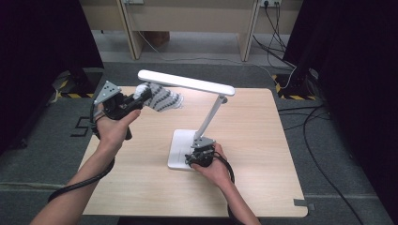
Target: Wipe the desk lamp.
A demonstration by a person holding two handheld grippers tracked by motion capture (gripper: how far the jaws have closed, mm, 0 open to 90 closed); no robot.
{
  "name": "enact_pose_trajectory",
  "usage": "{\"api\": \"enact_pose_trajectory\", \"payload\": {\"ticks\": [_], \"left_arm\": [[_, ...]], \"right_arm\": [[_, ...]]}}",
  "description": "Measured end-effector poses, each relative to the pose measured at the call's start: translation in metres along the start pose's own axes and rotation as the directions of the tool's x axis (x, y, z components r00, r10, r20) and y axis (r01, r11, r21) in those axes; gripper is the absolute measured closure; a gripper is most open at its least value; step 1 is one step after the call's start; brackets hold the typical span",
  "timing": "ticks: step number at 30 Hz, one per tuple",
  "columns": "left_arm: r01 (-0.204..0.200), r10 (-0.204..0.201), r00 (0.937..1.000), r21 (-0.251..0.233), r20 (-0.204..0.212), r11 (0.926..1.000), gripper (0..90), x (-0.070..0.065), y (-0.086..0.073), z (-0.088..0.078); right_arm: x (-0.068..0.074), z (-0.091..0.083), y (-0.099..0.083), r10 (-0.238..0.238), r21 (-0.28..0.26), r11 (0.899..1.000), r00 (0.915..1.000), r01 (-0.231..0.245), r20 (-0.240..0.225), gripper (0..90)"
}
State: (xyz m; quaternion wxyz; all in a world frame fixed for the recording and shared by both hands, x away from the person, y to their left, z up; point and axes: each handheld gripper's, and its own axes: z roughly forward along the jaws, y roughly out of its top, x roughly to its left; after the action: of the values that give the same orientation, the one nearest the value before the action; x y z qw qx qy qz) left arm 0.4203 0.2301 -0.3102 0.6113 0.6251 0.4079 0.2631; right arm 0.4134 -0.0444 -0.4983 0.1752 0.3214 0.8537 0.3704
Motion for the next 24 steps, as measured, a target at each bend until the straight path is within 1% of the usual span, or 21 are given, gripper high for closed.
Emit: {"api": "enact_pose_trajectory", "payload": {"ticks": [8, 14, 19, 24], "left_arm": [[-0.014, 0.014, 0.9999, -0.015, -0.008, 0.9998, 79.7, -0.0012, 0.0039, 0.0018], [-0.026, 0.025, 0.9995, -0.023, -0.019, 0.9994, 79.7, -0.0010, 0.0060, 0.0026], [-0.025, 0.024, 0.9992, -0.024, -0.033, 0.9994, 79.7, 0.0024, 0.0066, 0.0036], [-0.030, 0.029, 0.9991, -0.033, -0.031, 0.9990, 79.7, 0.0014, 0.0075, 0.0033]], "right_arm": [[0.0000, -0.0001, -0.0002, -0.003, -0.002, 1.000, 1.0000, 0.003, 0.005, 40.9], [-0.0002, 0.0000, -0.0001, -0.002, -0.002, 1.000, 1.0000, 0.002, 0.000, 40.9], [-0.0001, -0.0001, -0.0002, -0.003, -0.003, 1.000, 1.0000, 0.003, 0.005, 40.9], [-0.0001, -0.0001, -0.0002, -0.003, -0.003, 1.000, 1.0000, 0.003, 0.005, 40.9]]}}
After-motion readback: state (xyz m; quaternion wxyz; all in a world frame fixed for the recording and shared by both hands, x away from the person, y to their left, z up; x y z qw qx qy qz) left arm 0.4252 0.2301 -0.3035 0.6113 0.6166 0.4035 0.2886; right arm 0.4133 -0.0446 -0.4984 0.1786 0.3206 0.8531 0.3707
